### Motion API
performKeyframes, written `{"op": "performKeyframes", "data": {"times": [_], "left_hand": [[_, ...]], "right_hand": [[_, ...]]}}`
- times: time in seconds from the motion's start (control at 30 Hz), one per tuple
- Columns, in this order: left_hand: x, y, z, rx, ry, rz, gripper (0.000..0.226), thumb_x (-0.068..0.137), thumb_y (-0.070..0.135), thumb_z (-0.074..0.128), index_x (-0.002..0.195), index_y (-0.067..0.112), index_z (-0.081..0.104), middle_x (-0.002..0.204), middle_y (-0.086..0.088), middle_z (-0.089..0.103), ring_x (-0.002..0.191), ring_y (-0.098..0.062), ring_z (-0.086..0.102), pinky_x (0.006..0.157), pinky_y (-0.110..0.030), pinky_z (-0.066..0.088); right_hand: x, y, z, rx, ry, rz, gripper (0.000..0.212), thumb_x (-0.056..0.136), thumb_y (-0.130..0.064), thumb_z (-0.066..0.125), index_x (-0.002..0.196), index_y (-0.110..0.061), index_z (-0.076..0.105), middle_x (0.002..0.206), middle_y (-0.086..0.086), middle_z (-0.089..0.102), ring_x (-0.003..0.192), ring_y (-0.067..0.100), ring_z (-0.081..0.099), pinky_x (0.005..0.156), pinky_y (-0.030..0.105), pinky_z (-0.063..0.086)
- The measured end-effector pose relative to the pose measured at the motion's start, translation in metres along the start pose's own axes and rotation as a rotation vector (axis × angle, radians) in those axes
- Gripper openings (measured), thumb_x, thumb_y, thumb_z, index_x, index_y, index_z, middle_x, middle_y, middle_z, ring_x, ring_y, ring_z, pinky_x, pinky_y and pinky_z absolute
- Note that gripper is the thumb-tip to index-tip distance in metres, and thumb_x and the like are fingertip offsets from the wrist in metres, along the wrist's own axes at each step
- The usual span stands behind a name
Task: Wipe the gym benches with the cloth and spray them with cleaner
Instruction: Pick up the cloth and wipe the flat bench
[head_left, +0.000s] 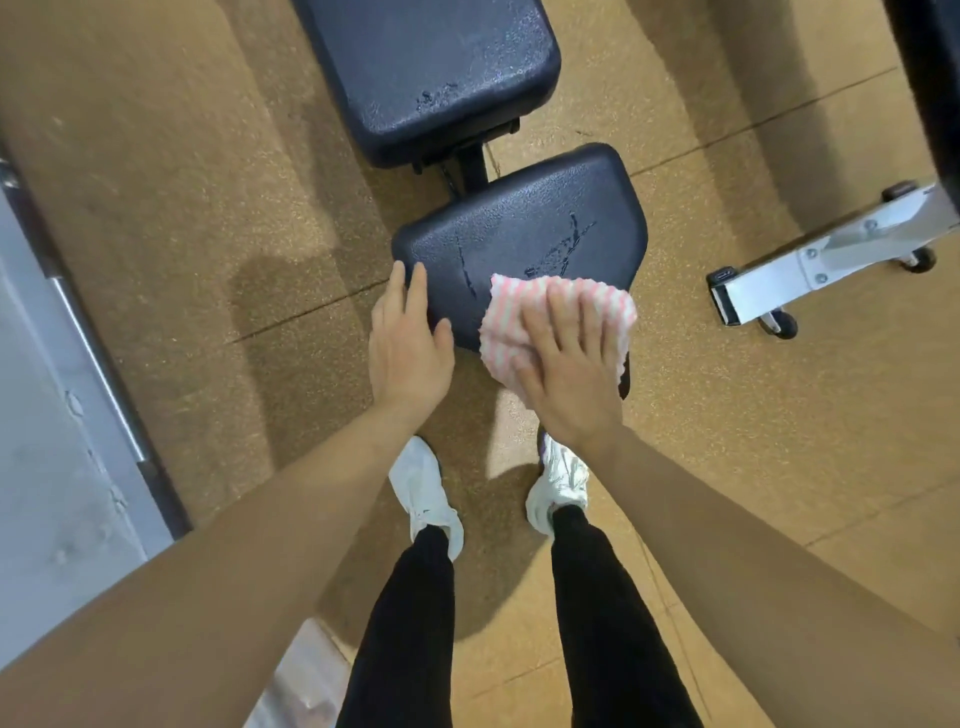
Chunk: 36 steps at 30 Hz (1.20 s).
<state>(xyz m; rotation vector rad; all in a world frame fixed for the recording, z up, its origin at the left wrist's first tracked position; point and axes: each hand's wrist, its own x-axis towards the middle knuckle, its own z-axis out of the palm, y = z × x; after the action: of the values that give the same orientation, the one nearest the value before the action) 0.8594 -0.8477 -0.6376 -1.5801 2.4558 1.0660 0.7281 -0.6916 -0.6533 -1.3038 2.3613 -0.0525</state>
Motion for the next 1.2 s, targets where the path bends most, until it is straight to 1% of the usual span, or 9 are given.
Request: {"op": "performKeyframes", "data": {"times": [0.27,0.43,0.53,0.6,0.7,0.87,1.03,1.1,1.2], "left_hand": [[0.008,-0.011,0.004,-0.172,0.035,0.001,0.062,0.098,0.021,0.063,0.156,0.025,0.039,0.165,0.005,0.025,0.148,-0.004,0.027,0.111,-0.024,0.034],[0.014,-0.009,0.003,-0.43,0.082,-0.086,0.049,0.098,0.014,0.061,0.146,0.021,0.053,0.157,0.003,0.038,0.125,0.021,0.039,0.097,0.0,0.034],[0.011,-0.002,0.004,-0.485,0.088,-0.131,0.05,0.099,0.012,0.058,0.148,0.024,0.052,0.157,0.007,0.035,0.118,0.033,0.034,0.093,0.004,0.034],[0.009,0.003,0.004,-0.487,0.081,-0.144,0.052,0.1,0.013,0.059,0.15,0.023,0.049,0.158,0.009,0.033,0.126,0.026,0.035,0.094,0.005,0.032],[0.009,0.001,0.002,-0.51,0.055,-0.144,0.055,0.099,0.013,0.062,0.151,0.021,0.046,0.159,0.007,0.032,0.141,-0.003,0.04,0.102,-0.002,0.037],[0.007,-0.002,0.0,-0.437,0.048,-0.126,0.06,0.095,0.01,0.068,0.15,0.026,0.049,0.159,0.009,0.034,0.118,0.017,0.048,0.103,-0.012,0.042],[0.01,-0.008,0.005,-0.429,0.069,-0.13,0.061,0.092,0.012,0.071,0.147,0.029,0.052,0.157,0.011,0.036,0.143,-0.009,0.043,0.114,-0.035,0.044],[0.01,-0.008,0.006,-0.422,0.074,-0.134,0.061,0.092,0.011,0.071,0.147,0.029,0.052,0.157,0.011,0.037,0.144,-0.009,0.042,0.113,-0.032,0.045],[0.011,-0.01,0.004,-0.43,0.083,-0.112,0.061,0.091,0.008,0.073,0.146,0.026,0.054,0.154,0.013,0.039,0.142,-0.013,0.046,0.106,-0.012,0.043]], "right_hand": [[0.011,0.003,0.013,-0.171,0.077,-0.122,0.061,0.106,-0.054,0.029,0.161,-0.033,0.016,0.17,0.002,0.006,0.156,0.037,0.0,0.121,0.063,0.008],[0.051,-0.025,0.009,-0.158,0.087,-0.308,0.058,0.107,-0.05,0.029,0.161,-0.031,0.02,0.17,0.002,0.013,0.156,0.034,0.005,0.122,0.061,0.011],[0.076,-0.029,0.001,-0.139,0.09,-0.36,0.061,0.105,-0.054,0.032,0.161,-0.031,0.021,0.169,0.001,0.015,0.156,0.033,0.006,0.122,0.06,0.01],[0.085,-0.019,-0.006,-0.156,0.095,-0.381,0.065,0.103,-0.059,0.031,0.161,-0.032,0.02,0.17,0.001,0.014,0.156,0.032,0.006,0.123,0.058,0.009],[0.096,0.005,-0.02,-0.188,0.093,-0.296,0.07,0.1,-0.065,0.025,0.162,-0.035,0.012,0.17,0.0,0.007,0.156,0.033,0.004,0.122,0.059,0.009],[0.117,0.05,-0.046,-0.19,0.06,-0.133,0.069,0.1,-0.068,0.016,0.161,-0.038,0.004,0.171,0.0,0.001,0.156,0.032,-0.003,0.123,0.06,0.003],[0.135,0.073,-0.057,-0.129,0.067,-0.01,0.074,0.101,-0.067,0.018,0.162,-0.028,0.003,0.17,0.011,-0.001,0.155,0.04,-0.002,0.123,0.063,0.005],[0.139,0.068,-0.059,-0.112,0.079,0.026,0.075,0.1,-0.067,0.021,0.162,-0.029,0.005,0.17,0.012,0.0,0.155,0.04,-0.001,0.122,0.064,0.004],[0.146,0.057,-0.057,-0.104,0.105,0.026,0.074,0.097,-0.072,0.025,0.161,-0.037,0.012,0.17,0.008,0.006,0.155,0.039,0.004,0.121,0.066,0.006]]}}
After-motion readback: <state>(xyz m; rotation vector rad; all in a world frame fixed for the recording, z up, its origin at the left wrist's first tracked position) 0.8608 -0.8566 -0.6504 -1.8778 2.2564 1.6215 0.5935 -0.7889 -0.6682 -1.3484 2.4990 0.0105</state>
